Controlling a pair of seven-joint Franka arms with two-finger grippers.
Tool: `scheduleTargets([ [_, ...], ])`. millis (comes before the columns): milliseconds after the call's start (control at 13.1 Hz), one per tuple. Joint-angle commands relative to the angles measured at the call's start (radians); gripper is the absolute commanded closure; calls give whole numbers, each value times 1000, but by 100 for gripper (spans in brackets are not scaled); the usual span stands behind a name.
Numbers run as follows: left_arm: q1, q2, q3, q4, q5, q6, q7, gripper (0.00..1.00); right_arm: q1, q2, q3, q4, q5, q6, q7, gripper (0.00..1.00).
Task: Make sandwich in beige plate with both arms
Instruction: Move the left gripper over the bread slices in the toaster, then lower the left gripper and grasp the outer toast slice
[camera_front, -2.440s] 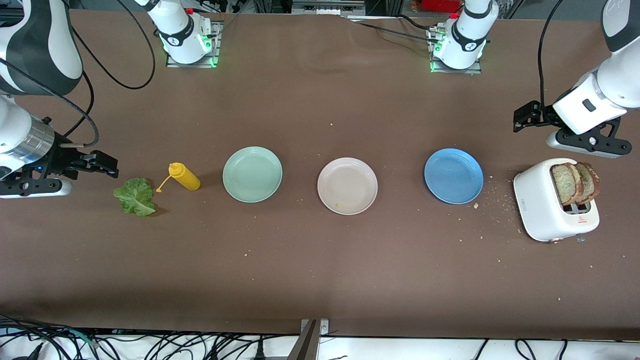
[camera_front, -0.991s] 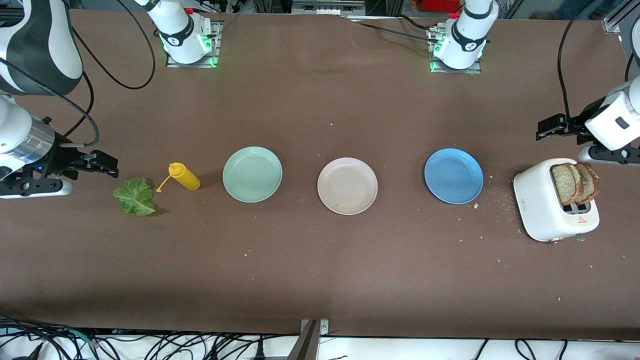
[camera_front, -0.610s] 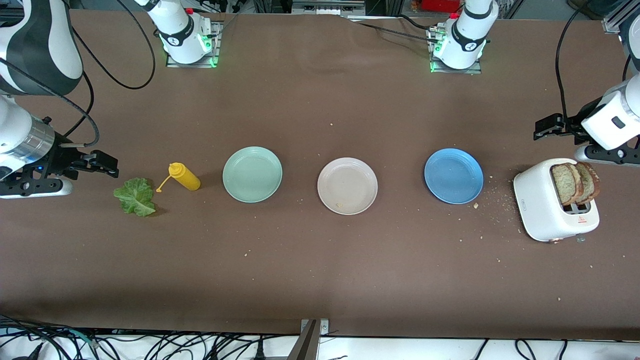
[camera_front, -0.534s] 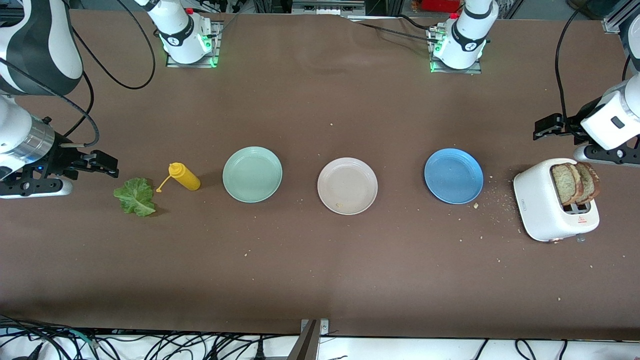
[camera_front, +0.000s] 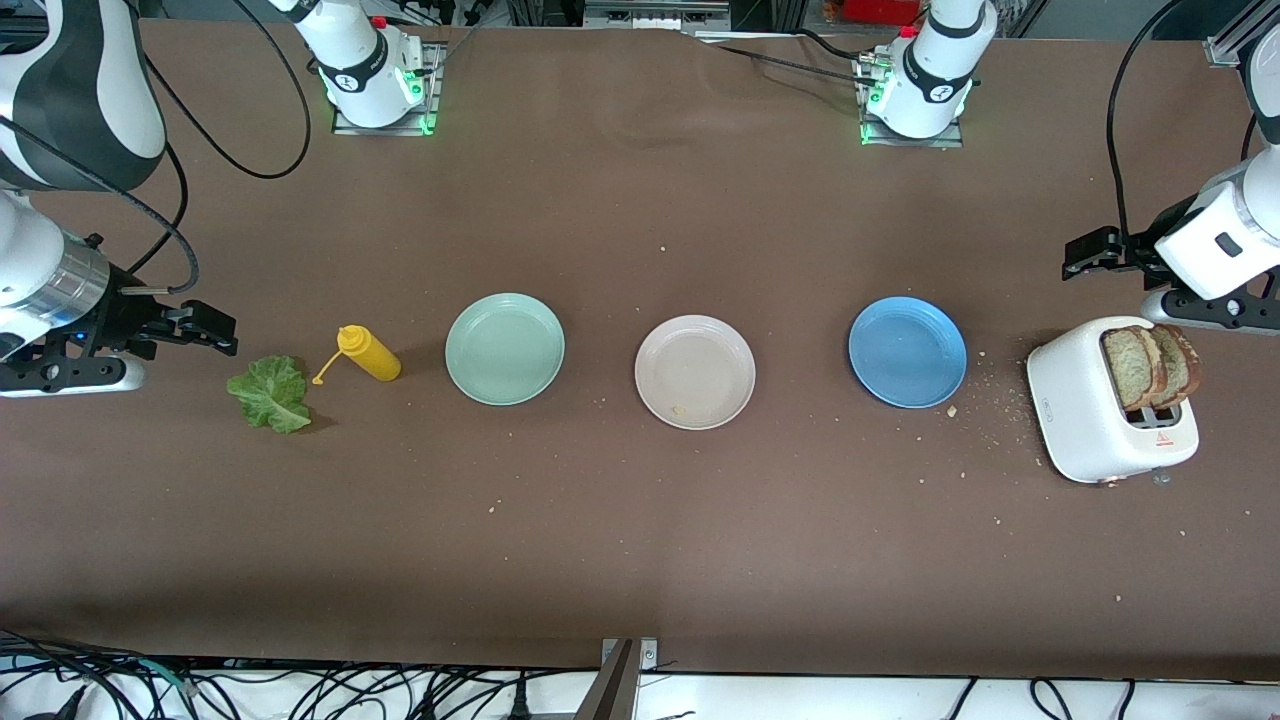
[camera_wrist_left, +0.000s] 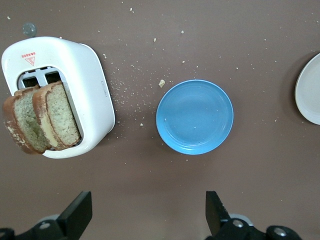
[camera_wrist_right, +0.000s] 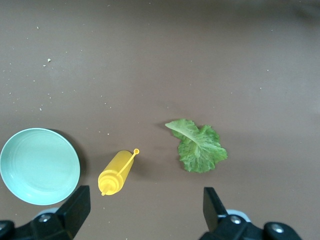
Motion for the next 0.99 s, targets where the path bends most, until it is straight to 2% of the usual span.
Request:
scheduleTargets([
  [0,-3,18,0,19,25,38,11,0,-3,-5,5,-3,-13,-6,-9,0],
  [686,6,48,2,19,89,114,12,0,-3,-5,5,-3,-13,-6,-11,0],
  [915,9,86,6,19,134,183,12,0,-3,-5,5,-3,-13,-6,-11,0],
])
